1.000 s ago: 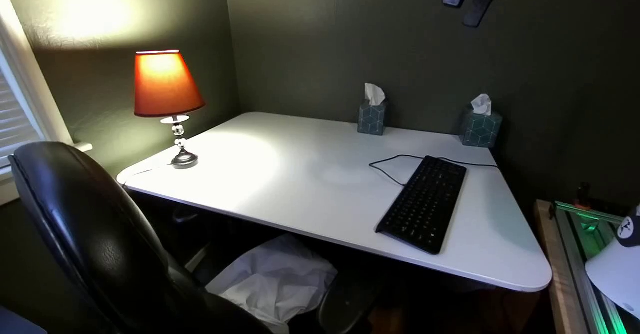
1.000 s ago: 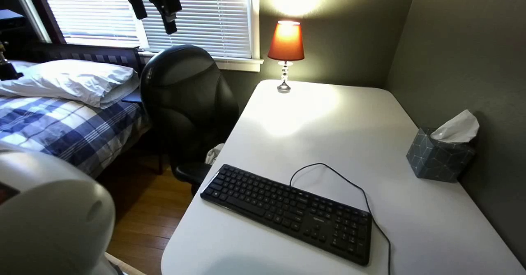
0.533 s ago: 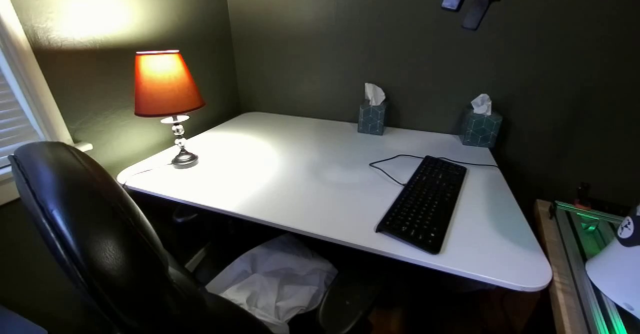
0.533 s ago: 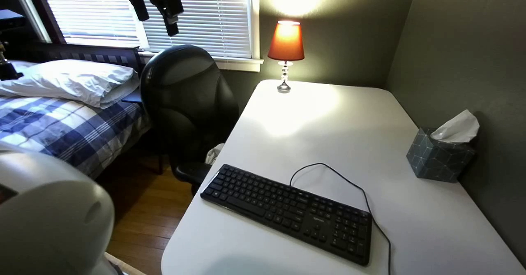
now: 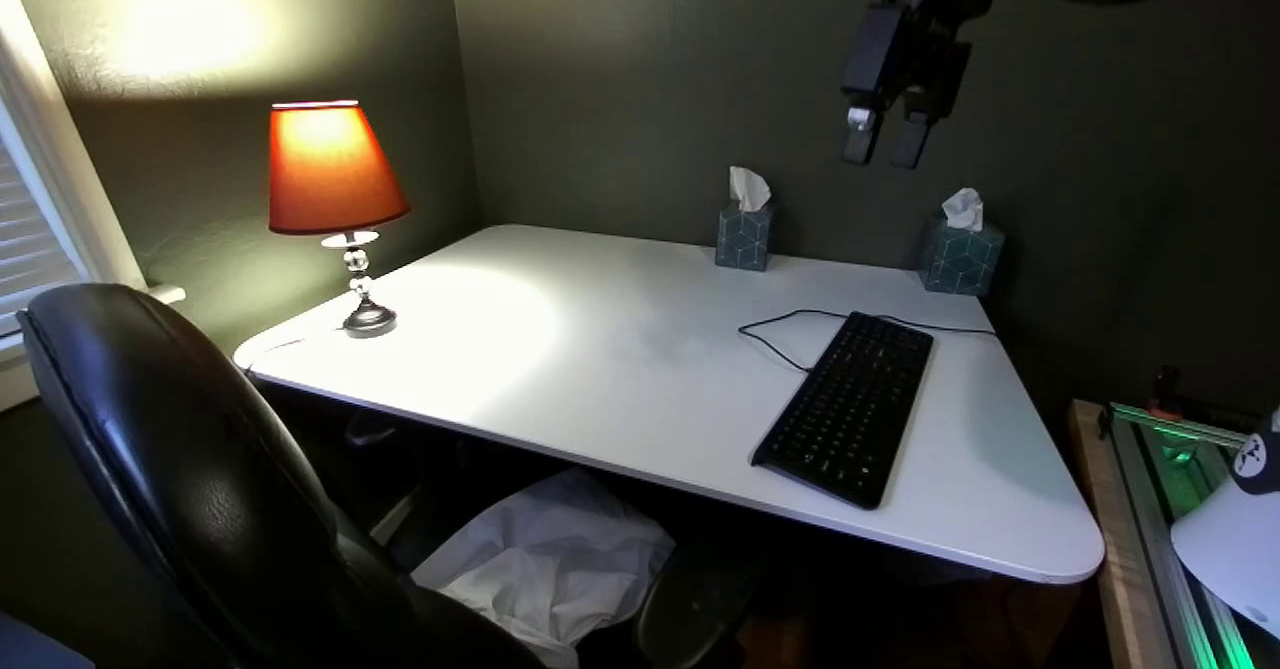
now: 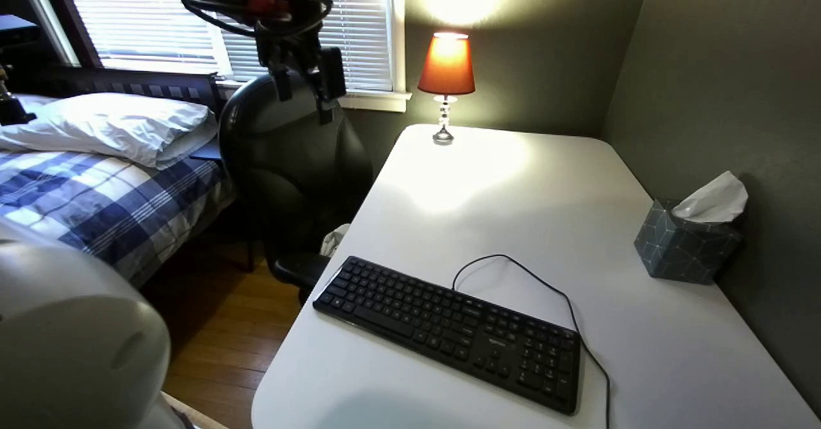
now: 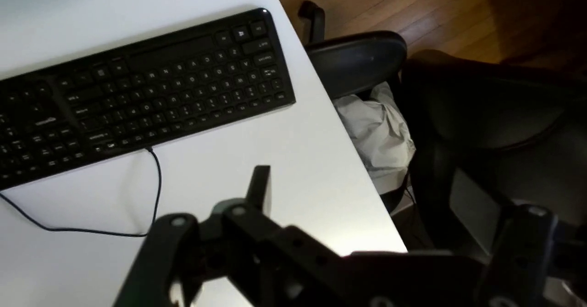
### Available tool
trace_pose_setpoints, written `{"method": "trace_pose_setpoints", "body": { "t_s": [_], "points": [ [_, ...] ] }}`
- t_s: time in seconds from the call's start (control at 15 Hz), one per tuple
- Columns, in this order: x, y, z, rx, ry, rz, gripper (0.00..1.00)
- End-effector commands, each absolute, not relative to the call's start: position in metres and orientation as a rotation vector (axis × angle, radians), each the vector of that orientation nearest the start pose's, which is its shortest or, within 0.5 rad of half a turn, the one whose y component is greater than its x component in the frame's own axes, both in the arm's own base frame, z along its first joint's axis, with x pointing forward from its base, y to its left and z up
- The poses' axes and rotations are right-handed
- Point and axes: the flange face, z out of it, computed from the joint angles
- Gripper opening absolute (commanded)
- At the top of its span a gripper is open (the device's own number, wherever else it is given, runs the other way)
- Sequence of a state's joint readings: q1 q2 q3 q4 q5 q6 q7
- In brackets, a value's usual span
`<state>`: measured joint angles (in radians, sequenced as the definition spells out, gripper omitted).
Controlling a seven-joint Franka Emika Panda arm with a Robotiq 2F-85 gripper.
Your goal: Press the a key on the keyboard
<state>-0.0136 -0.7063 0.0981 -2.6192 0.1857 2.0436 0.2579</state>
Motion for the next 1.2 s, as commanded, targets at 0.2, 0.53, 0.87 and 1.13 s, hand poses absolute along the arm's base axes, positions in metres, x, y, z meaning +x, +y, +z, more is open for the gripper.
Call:
{"method": "trace_pose_setpoints", "body": {
  "t_s": [0.2, 0.53, 0.87, 1.13],
  "points": [
    [0.342, 0.029, 0.396, -3.193, 0.145, -0.003, 1.0],
    [0.34, 0.026, 0.38, -3.224, 0.131, 0.075, 1.0],
    [0.346, 0.023, 0.365, -3.251, 0.101, 0.159, 1.0],
    [0.351, 0.015, 0.342, -3.236, 0.033, 0.282, 1.0]
  ]
}}
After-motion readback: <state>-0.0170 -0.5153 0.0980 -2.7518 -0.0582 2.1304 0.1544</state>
